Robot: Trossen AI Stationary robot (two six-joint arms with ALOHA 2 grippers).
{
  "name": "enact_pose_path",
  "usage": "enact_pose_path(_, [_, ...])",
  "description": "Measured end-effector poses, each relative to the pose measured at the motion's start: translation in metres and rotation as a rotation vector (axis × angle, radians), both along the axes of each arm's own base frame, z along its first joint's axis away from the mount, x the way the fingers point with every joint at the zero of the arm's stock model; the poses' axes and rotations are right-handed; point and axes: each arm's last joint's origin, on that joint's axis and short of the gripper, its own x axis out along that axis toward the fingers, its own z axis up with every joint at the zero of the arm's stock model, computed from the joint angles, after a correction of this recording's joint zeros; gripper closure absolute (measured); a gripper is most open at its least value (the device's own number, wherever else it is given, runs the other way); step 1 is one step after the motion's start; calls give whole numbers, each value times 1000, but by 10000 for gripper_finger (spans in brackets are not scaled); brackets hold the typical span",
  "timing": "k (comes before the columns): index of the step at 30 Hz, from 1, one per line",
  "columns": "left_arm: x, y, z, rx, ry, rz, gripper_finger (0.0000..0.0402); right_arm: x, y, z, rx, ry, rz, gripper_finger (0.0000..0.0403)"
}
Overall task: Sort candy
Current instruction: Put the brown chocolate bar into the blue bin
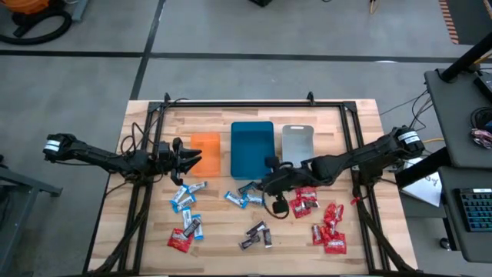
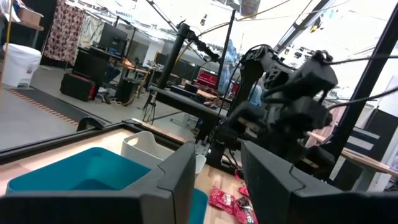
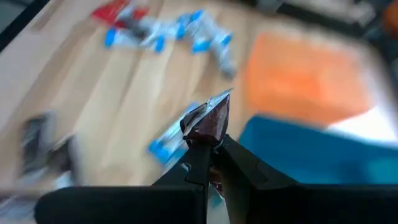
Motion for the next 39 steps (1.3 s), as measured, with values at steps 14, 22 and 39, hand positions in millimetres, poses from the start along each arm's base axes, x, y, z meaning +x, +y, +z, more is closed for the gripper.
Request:
enact_pose_path(14, [0,0,0,-14,-4,-4,287,1,-97,-32,66,-315,-499,381])
enact_pose_path(22, [0,0,0,-14,-4,-4,287,-12,-121,-54,173,-267,-660,381])
enact_pose_path(39, [0,0,0,-15,-4,-4,287,-13,-121,-54,154,-263,-649,380])
